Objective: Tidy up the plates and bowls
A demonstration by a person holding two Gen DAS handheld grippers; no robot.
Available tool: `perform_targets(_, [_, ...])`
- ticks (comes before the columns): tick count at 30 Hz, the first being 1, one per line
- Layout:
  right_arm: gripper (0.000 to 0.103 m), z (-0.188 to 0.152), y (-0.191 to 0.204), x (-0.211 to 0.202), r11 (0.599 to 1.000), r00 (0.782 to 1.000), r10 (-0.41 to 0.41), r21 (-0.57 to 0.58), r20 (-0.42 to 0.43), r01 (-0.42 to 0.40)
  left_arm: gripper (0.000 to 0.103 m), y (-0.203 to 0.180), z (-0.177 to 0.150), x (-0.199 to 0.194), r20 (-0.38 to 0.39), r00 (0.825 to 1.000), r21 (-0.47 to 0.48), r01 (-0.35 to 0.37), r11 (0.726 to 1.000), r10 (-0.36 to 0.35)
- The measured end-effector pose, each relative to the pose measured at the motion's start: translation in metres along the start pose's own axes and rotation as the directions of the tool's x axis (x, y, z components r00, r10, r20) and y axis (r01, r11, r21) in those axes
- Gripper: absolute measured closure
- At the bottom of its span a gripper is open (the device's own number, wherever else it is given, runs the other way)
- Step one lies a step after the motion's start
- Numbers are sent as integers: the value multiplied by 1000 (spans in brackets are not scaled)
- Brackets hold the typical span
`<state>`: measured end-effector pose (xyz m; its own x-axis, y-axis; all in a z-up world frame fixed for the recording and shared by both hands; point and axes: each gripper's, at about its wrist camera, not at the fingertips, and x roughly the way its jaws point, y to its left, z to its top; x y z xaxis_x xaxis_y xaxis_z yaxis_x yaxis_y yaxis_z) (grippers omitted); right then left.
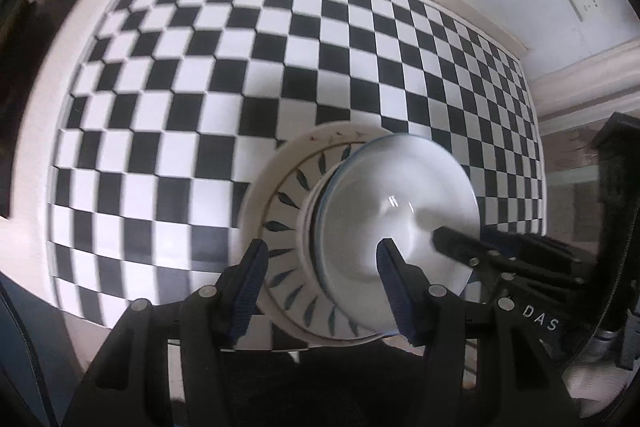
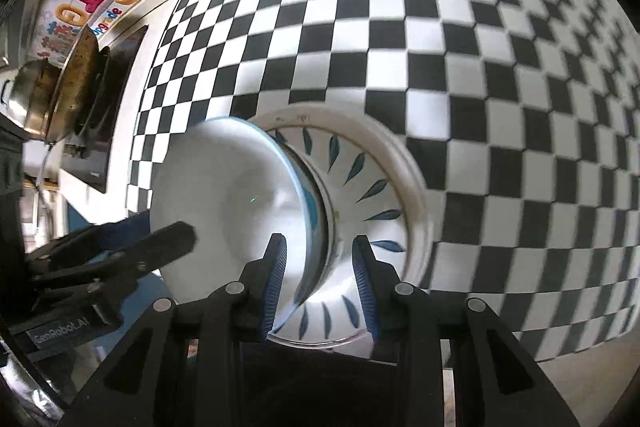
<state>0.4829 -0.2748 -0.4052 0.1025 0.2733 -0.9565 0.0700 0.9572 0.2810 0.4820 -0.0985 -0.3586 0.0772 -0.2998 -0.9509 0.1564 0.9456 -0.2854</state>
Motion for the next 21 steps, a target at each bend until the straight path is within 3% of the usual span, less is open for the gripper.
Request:
perform_targets(3, [64, -5, 10, -18, 996, 996, -79, -31, 49, 81, 48, -2, -5, -16, 46, 996, 31, -79, 996, 78])
perform_targets(6, [47, -12, 18, -33, 991, 988, -125, -37, 90, 129, 46, 0, -8, -23, 61, 993, 47, -101, 994, 98])
perform_targets(8, [14, -17, 21, -44, 988, 982, -143, -33, 121, 148, 33, 1, -11, -29, 94, 988, 62, -131, 989, 125])
perform_targets(10, [2, -24, 25, -55, 984, 973, -168, -26, 159, 174, 18, -2, -15, -36, 144, 977, 84, -168, 982, 154])
perform_targets(17, [0, -41, 32, -86, 971, 935, -237, 29, 265, 238, 4, -5, -18, -69, 297, 942, 98, -190, 977, 154])
perform_targets(21, [0, -50, 34, -106, 963, 911, -268, 66, 315, 260, 2, -7, -18, -88, 344, 926, 91, -200, 976, 157])
